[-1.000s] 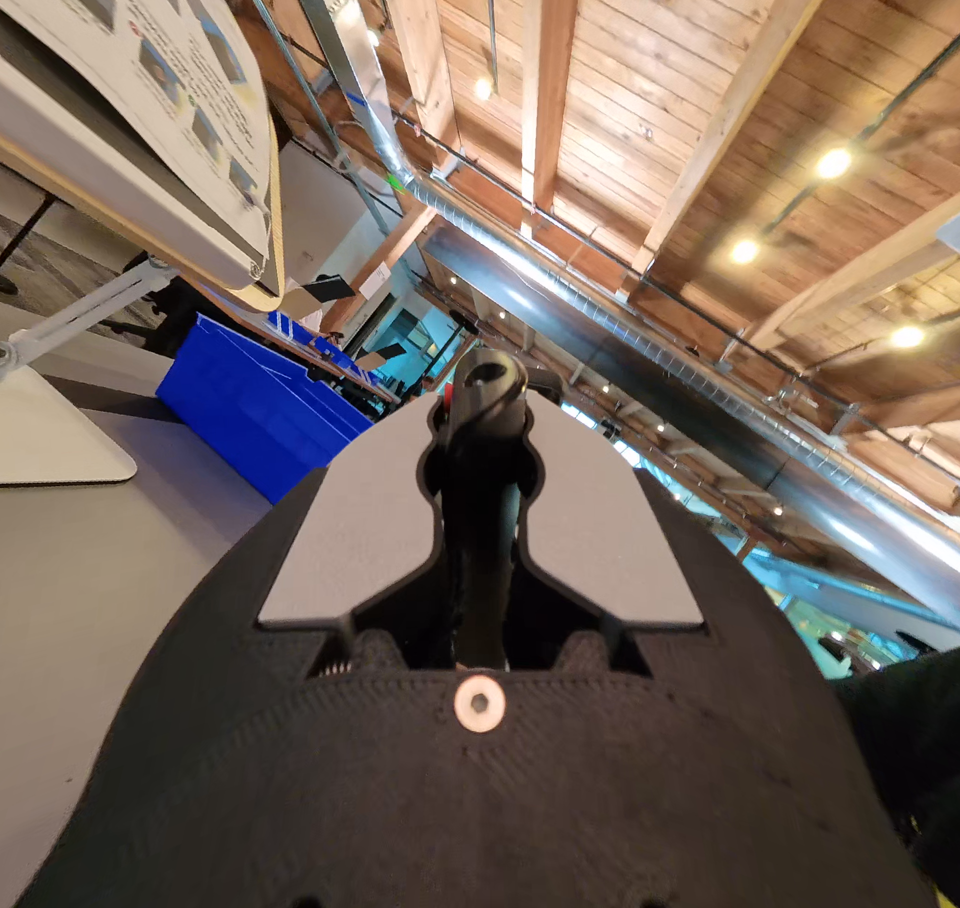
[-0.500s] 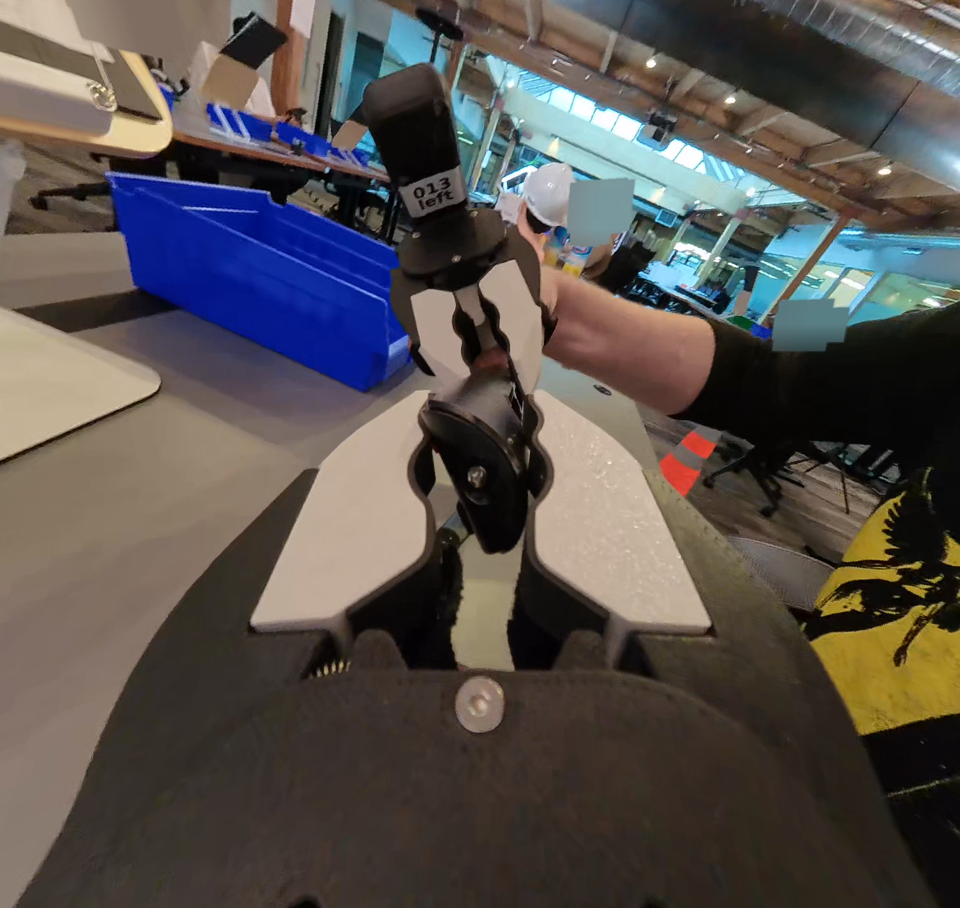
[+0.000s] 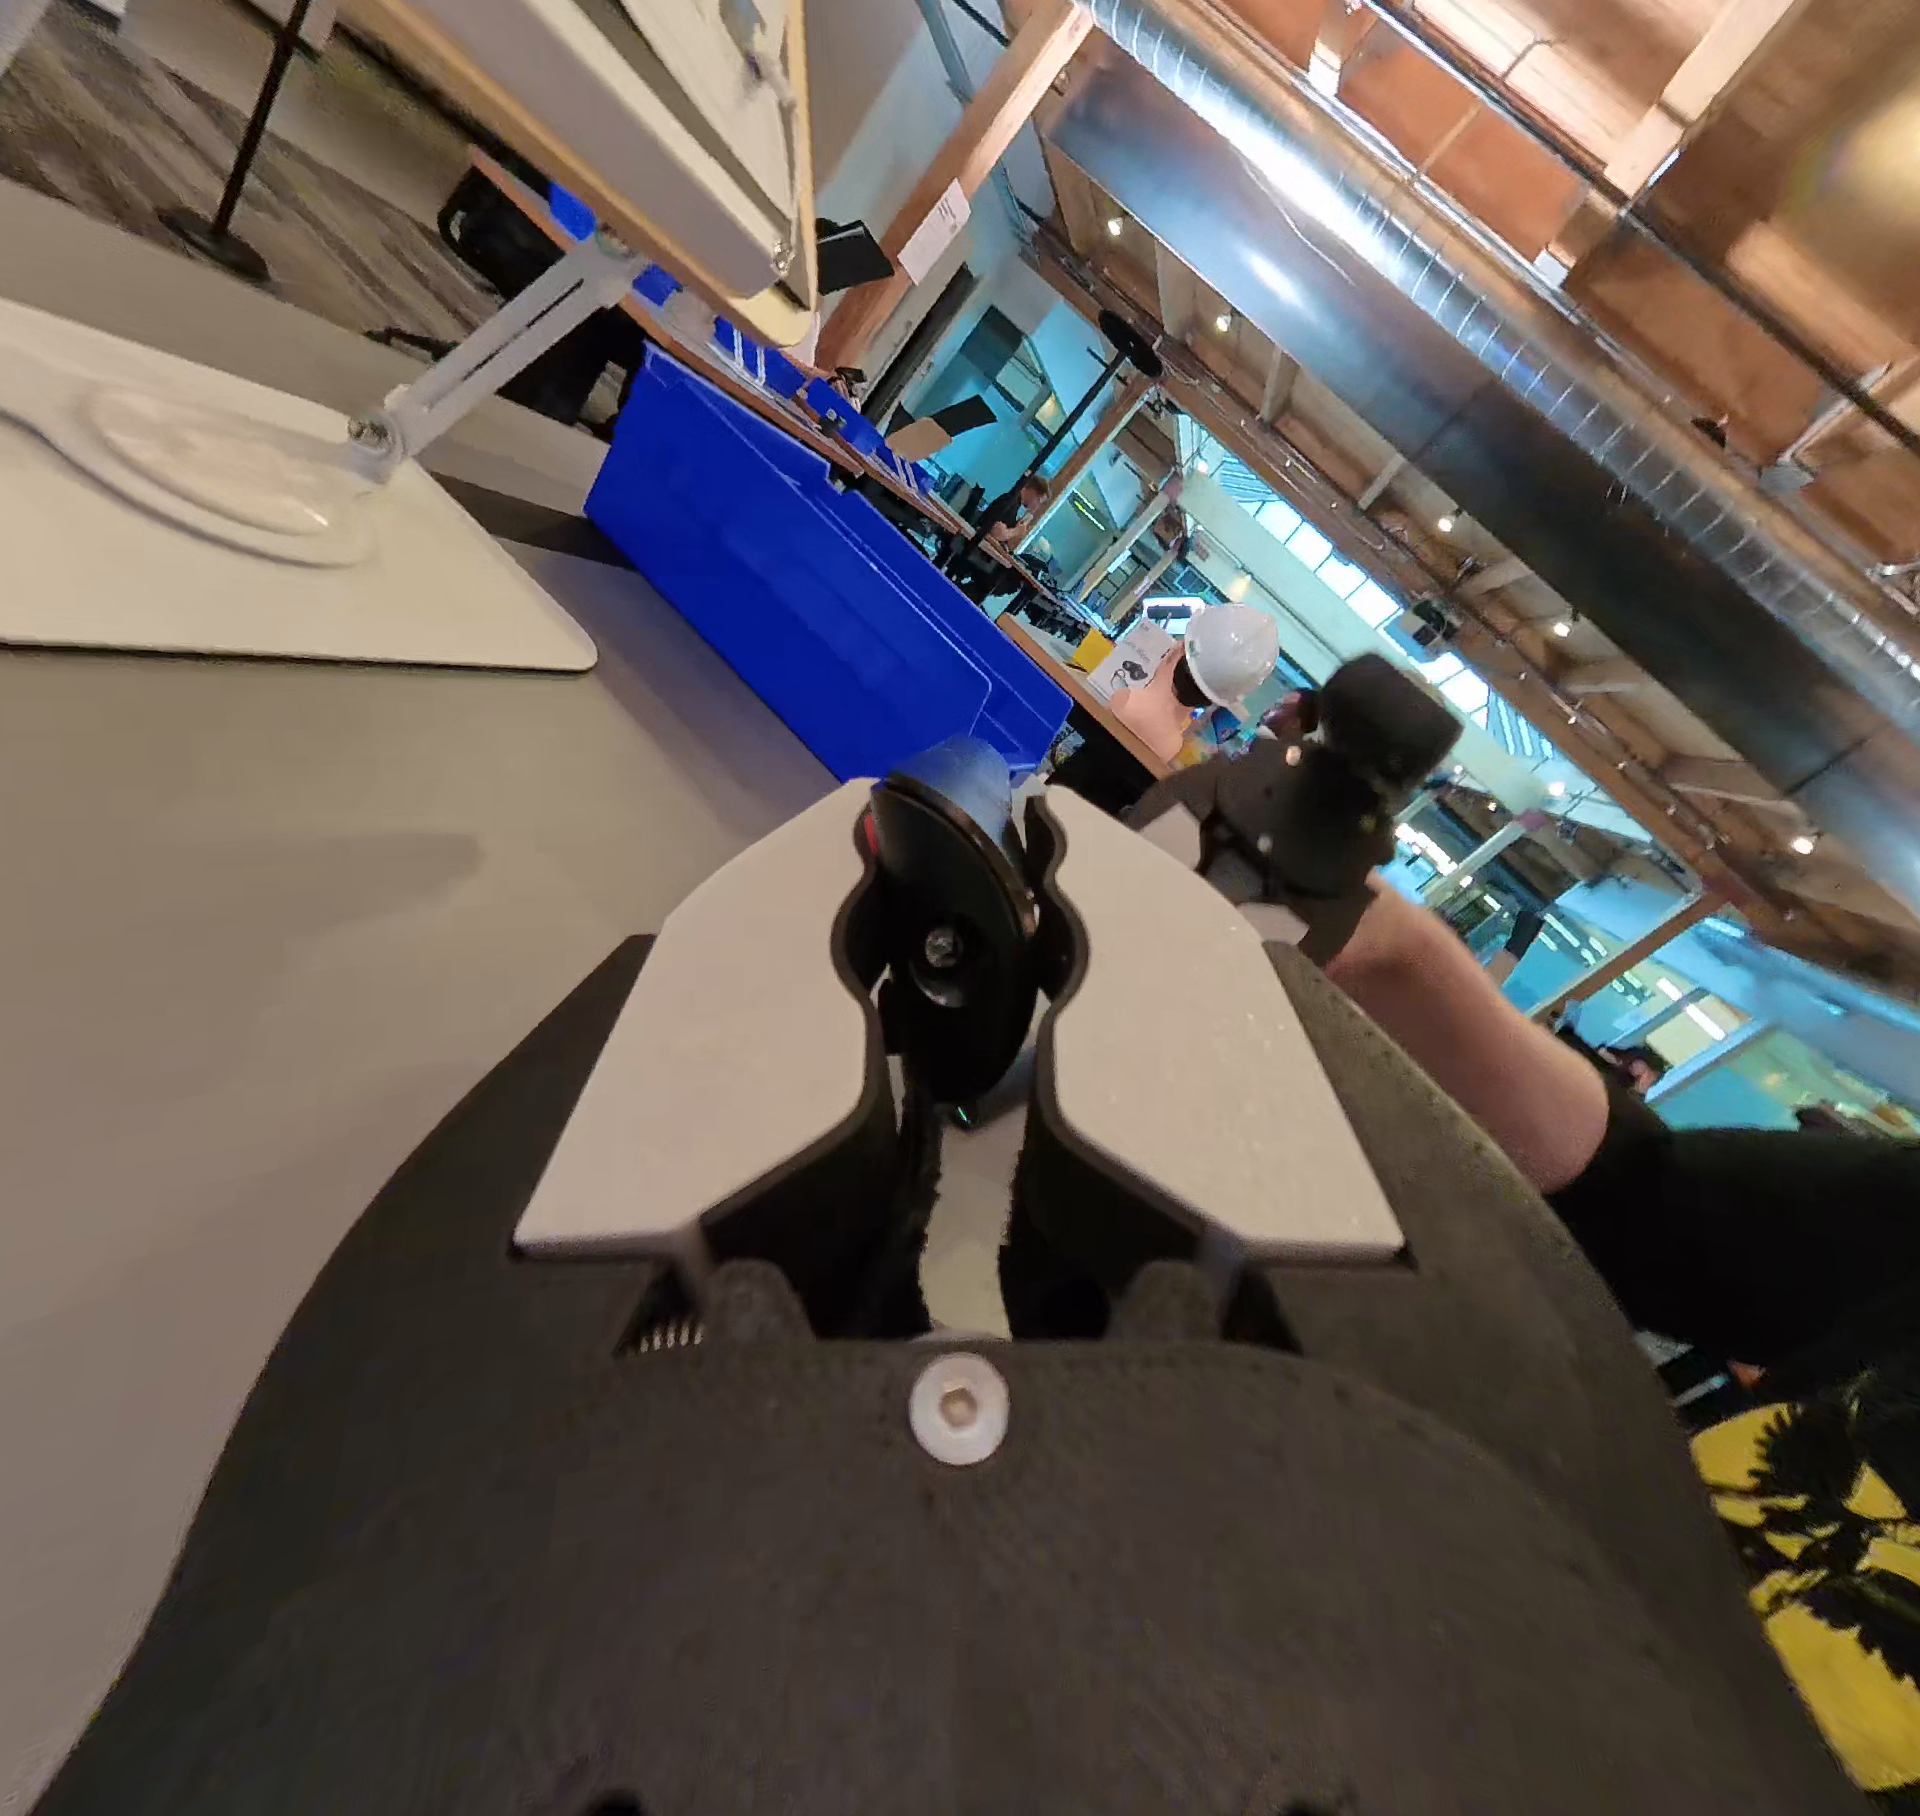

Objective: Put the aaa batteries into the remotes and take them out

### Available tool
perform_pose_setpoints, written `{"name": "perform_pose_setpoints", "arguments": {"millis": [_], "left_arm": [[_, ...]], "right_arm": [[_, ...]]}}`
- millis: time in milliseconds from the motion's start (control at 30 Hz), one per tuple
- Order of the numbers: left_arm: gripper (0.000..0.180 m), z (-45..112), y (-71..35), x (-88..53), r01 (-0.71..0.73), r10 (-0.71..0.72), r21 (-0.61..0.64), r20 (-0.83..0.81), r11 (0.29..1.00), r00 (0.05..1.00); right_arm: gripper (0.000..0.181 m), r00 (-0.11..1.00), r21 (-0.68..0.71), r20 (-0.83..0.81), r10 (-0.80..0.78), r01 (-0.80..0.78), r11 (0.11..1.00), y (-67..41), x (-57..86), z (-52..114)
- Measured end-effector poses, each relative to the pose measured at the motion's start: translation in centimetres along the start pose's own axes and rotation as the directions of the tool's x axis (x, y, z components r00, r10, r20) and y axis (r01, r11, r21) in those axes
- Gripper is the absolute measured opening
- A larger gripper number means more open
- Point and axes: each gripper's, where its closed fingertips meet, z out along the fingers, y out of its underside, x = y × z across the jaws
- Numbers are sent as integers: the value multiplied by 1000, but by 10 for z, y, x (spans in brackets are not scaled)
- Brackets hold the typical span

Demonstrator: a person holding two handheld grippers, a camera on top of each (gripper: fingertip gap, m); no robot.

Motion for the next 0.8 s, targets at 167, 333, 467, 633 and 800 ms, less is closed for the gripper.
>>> {"name": "perform_pose_setpoints", "arguments": {"millis": [167,333,467,633,800], "left_arm": [[24,2,9,-12,97,-98,11,37,995,995],[24,2,12,-23,187,-189,31,54,982,981],[24,3,17,-31,268,-271,53,63,962,960],[24,12,26,-27,339,-340,28,35,940,940],[24,16,29,-25,427,-427,43,-8,903,904]], "right_arm": [[27,1000,-109,-27,-10,7,994,27,-5,36],[19,999,-71,-19,-45,44,997,20,-5,38],[19,988,44,-100,-114,118,992,-11,8,5],[19,920,24,-206,-334,346,938,-71,23,-28],[19,849,-100,-208,-486,476,874,-102,45,-11]]}}
